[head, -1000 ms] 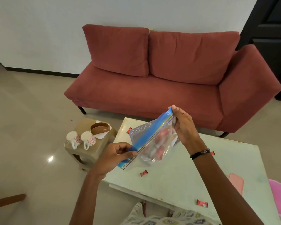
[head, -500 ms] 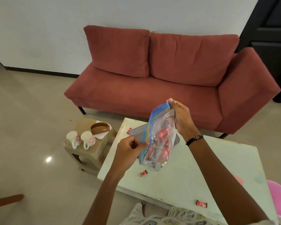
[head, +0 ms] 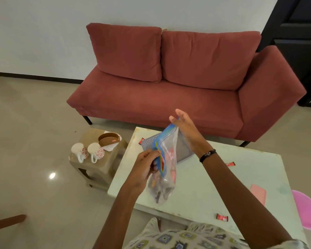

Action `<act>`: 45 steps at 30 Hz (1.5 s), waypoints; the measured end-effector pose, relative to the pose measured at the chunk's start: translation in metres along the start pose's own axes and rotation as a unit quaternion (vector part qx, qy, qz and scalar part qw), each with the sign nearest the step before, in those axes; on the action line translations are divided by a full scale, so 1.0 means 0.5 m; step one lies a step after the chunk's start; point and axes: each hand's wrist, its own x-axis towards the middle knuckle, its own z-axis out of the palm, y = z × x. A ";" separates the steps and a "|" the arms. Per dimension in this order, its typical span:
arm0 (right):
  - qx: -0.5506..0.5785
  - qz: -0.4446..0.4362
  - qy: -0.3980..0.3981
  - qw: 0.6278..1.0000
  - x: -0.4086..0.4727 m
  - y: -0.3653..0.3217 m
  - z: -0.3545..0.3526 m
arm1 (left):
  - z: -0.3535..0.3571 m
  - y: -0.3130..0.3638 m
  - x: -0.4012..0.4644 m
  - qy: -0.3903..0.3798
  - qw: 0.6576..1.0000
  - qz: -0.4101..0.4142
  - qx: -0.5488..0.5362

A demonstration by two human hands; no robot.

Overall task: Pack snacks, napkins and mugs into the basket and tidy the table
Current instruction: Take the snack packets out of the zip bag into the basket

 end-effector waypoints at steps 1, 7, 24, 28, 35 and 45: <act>-0.038 0.022 0.005 0.999 -0.012 0.011 0.005 | 0.000 -0.007 0.004 0.005 1.000 -0.001 0.011; -0.168 0.168 -0.124 0.963 -0.139 0.080 0.028 | -0.004 -0.067 0.004 0.026 0.997 -0.032 0.066; -0.551 0.066 -0.096 0.826 -0.249 0.134 0.068 | 0.010 -0.117 -0.050 -0.006 0.984 -0.072 0.161; -0.592 0.058 -0.072 0.800 -0.253 0.140 0.073 | 0.008 -0.124 -0.045 -0.015 0.973 -0.074 0.218; -0.604 0.002 -0.075 0.793 -0.266 0.125 0.074 | -0.014 -0.141 -0.030 0.026 0.958 -0.123 0.257; -0.563 -0.034 -0.073 0.823 -0.294 0.122 0.069 | -0.032 -0.153 -0.010 0.186 0.905 -0.092 0.372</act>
